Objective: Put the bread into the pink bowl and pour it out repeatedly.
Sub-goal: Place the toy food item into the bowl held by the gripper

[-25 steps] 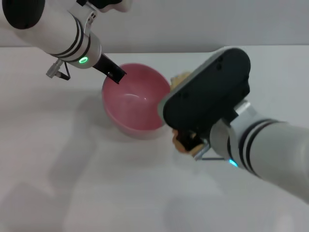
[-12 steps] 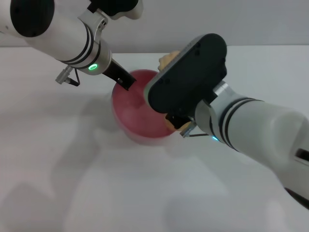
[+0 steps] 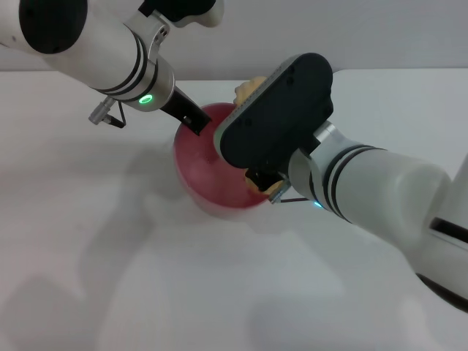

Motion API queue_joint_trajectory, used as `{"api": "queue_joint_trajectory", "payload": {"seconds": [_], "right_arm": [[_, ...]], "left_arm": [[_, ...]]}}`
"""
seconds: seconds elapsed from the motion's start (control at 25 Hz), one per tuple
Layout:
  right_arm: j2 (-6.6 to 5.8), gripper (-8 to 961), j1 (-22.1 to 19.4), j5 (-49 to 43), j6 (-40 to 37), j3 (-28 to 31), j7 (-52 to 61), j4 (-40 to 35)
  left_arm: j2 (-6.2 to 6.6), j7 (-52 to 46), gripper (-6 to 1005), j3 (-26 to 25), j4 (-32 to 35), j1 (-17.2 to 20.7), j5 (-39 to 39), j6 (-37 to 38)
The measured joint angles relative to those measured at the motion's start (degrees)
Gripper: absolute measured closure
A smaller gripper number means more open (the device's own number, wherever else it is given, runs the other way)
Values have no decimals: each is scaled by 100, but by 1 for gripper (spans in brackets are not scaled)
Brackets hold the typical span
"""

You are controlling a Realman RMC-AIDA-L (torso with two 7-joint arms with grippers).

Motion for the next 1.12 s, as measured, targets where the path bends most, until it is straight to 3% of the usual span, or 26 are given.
{"api": "queue_joint_trajectory", "payload": {"seconds": [0.4, 0.64, 0.84, 1.12], "right_arm": [[8, 740, -49, -134, -195, 17, 169, 44], [-3, 510, -170, -252, -312, 19, 260, -3], [-14, 422, -754, -1021, -359, 96, 366, -563], [-4, 420, -1601, -1758, -132, 845, -15, -1622]], "left_arm": [[0, 0, 956, 1, 25, -3, -64, -22], [0, 0, 956, 1, 44, 12, -74, -28], [1, 0, 956, -12, 45, 20, -74, -3], [13, 2, 956, -45, 45, 36, -73, 13]]}}
